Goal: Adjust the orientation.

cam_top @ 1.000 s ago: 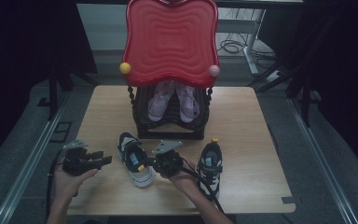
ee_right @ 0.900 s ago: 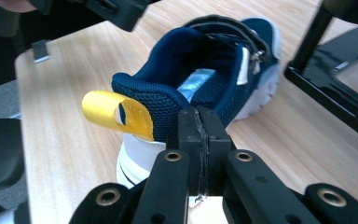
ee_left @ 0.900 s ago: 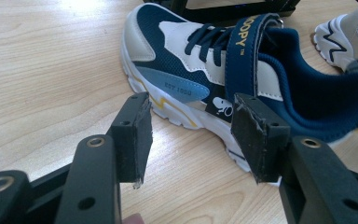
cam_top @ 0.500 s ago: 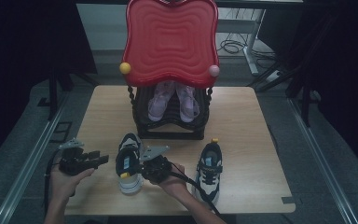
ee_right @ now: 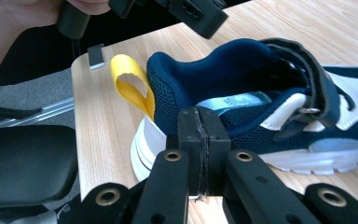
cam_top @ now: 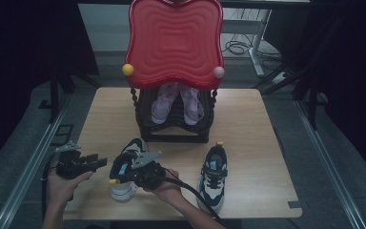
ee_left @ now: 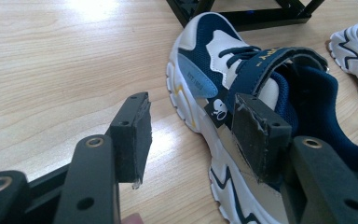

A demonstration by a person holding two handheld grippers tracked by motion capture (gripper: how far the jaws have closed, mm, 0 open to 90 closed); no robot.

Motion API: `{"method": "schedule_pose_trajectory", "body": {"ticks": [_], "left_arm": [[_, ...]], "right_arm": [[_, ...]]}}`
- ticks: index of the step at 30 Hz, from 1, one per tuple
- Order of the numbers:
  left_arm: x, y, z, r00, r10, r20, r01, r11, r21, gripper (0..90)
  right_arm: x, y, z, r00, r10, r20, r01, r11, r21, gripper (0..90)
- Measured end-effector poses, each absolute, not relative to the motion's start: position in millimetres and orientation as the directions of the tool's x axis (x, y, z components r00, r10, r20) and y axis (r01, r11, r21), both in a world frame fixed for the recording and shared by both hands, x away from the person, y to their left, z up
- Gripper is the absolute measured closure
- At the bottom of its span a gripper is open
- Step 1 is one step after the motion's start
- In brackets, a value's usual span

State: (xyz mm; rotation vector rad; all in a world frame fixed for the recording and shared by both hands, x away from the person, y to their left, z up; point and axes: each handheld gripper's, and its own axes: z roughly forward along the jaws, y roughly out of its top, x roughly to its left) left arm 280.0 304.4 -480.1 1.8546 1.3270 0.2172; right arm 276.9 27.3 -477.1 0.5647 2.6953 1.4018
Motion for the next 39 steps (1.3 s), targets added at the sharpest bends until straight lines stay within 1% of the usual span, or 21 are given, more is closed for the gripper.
{"method": "schedule_pose_trajectory", "body": {"ticks": [10, 21, 26, 31, 39], "left_arm": [[278.7, 306.7, -478.6, 0.424, 0.853, -0.304, 0.698, -0.093, 0.710, 47.1], [278.4, 305.8, -478.1, 0.429, 0.851, -0.302, 0.696, -0.099, 0.711, 47.0], [278.6, 305.5, -478.6, 0.429, 0.852, -0.301, 0.698, -0.100, 0.709, 46.7], [278.8, 303.2, -478.6, 0.433, 0.851, -0.298, 0.697, -0.106, 0.709, 46.5], [279.7, 301.7, -480.3, 0.431, 0.853, -0.295, 0.700, -0.110, 0.705, 46.2]], "right_arm": [[273.3, 46.0, -479.8, -0.942, 0.312, 0.124, 0.279, 0.524, 0.805, 88.6], [270.7, 43.7, -478.8, -0.942, 0.315, 0.116, 0.274, 0.523, 0.807, 87.5], [269.6, 27.0, -472.1, -0.937, 0.335, 0.103, 0.273, 0.516, 0.812, 87.5], [269.7, 0.0, -460.8, -0.928, 0.361, 0.095, 0.277, 0.495, 0.824, 87.5], [270.5, -41.0, -452.1, -0.909, 0.409, 0.084, 0.285, 0.461, 0.841, 87.4]]}}
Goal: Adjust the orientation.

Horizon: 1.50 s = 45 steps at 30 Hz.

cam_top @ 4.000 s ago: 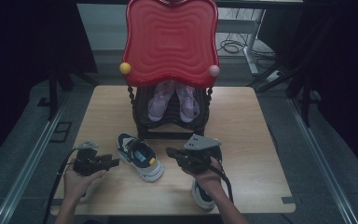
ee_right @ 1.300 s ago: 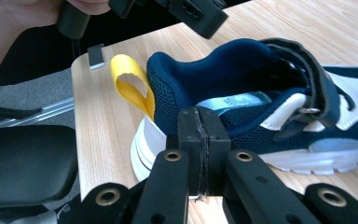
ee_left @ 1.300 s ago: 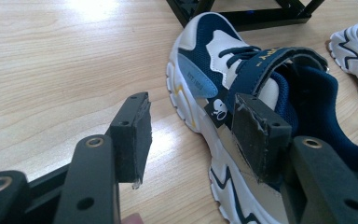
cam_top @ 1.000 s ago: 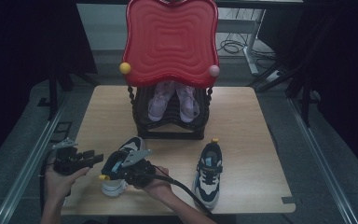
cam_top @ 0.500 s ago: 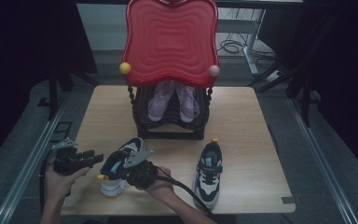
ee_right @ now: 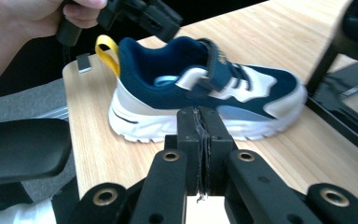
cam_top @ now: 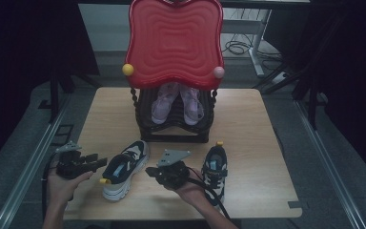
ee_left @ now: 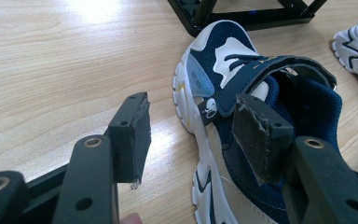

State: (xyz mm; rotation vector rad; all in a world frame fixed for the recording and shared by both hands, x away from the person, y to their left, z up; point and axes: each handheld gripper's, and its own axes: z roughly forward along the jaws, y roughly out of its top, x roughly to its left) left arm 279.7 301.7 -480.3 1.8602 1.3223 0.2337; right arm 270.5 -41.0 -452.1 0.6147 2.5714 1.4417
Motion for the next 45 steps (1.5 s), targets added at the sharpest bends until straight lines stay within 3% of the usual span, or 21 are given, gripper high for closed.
{"method": "schedule_pose_trajectory", "body": {"ticks": [19, 33, 45], "left_arm": [[272.5, 294.8, -466.5, 0.427, 0.869, -0.251, 0.655, -0.105, 0.748, 46.1], [266.9, 300.0, -461.0, 0.396, 0.873, -0.285, 0.640, -0.040, 0.768, 45.6], [264.4, 304.6, -465.8, 0.386, 0.875, -0.293, 0.635, -0.022, 0.772, 45.4]], "right_arm": [[256.9, -145.0, -443.0, -0.846, 0.528, 0.075, 0.316, 0.384, 0.868, 87.4], [239.4, -215.3, -448.0, -0.809, 0.583, 0.078, 0.336, 0.349, 0.875, 87.6], [228.4, -240.8, -464.0, -0.791, 0.605, 0.085, 0.363, 0.353, 0.862, 87.7]]}}
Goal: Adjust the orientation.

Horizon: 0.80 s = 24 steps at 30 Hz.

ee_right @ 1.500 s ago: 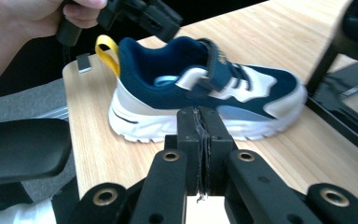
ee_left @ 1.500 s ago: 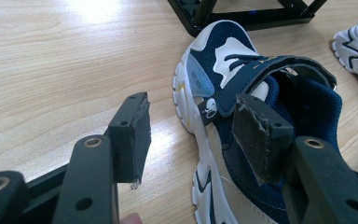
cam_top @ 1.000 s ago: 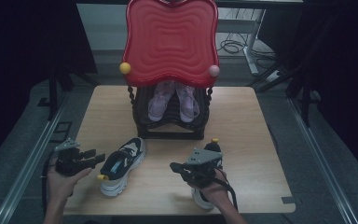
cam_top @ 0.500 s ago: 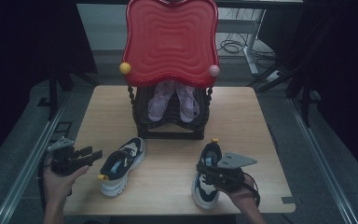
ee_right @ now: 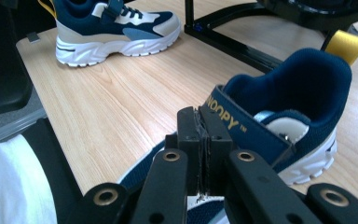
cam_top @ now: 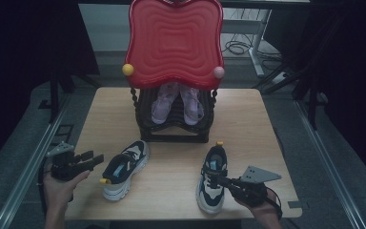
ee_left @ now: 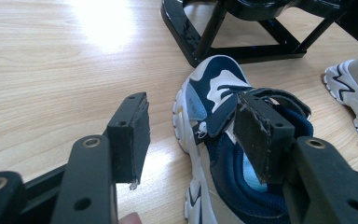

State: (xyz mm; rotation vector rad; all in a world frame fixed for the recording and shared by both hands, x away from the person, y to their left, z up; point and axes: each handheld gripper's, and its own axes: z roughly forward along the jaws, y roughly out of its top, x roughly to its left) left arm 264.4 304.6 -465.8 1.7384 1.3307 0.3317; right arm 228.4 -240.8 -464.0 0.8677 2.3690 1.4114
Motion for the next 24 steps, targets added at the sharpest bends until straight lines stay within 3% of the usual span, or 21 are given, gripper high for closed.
{"method": "schedule_pose_trajectory", "body": {"ticks": [24], "left_arm": [[266.3, 303.2, -470.7, 0.387, 0.872, -0.299, 0.648, -0.027, 0.761, 44.9]], "right_arm": [[205.7, -257.3, -507.5, -0.822, 0.558, 0.114, 0.404, 0.430, 0.807, 89.0]]}}
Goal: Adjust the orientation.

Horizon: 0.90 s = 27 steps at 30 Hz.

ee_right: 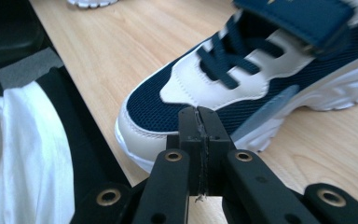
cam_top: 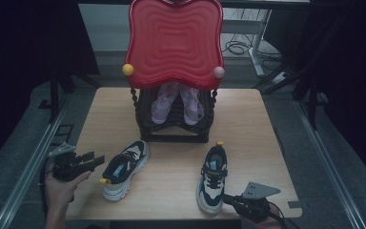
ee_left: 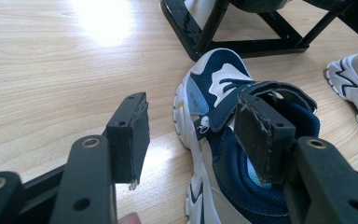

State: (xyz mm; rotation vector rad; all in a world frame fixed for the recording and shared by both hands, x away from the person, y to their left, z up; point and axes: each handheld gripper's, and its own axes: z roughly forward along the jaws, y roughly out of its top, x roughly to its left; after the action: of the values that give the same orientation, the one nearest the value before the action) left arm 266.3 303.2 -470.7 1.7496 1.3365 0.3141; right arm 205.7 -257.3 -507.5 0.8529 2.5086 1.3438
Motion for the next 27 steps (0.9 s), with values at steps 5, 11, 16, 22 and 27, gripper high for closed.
{"method": "schedule_pose_trajectory", "body": {"ticks": [5, 11, 16, 22, 27], "left_arm": [[264.7, 305.8, -469.7, 0.383, 0.874, -0.299, 0.644, -0.021, 0.765, 45.0], [264.8, 305.8, -470.0, 0.384, 0.873, -0.300, 0.645, -0.021, 0.764, 45.0], [264.9, 306.3, -470.8, 0.382, 0.874, -0.300, 0.647, -0.021, 0.763, 45.0], [264.3, 307.7, -470.5, 0.380, 0.874, -0.302, 0.646, -0.017, 0.763, 44.9], [264.1, 307.5, -470.8, 0.379, 0.874, -0.303, 0.647, -0.017, 0.762, 44.9]], "right_arm": [[207.0, -251.8, -507.9, -0.830, 0.546, 0.117, 0.401, 0.437, 0.805, 89.0], [210.3, -239.3, -508.6, -0.840, 0.531, 0.109, 0.387, 0.447, 0.807, 89.0], [211.8, -226.1, -510.6, -0.836, 0.541, 0.091, 0.374, 0.440, 0.817, 89.0], [214.7, -211.8, -512.0, -0.834, 0.547, 0.076, 0.361, 0.436, 0.825, 89.0], [217.7, -201.9, -513.0, -0.829, 0.555, 0.065, 0.354, 0.433, 0.829, 89.0]]}}
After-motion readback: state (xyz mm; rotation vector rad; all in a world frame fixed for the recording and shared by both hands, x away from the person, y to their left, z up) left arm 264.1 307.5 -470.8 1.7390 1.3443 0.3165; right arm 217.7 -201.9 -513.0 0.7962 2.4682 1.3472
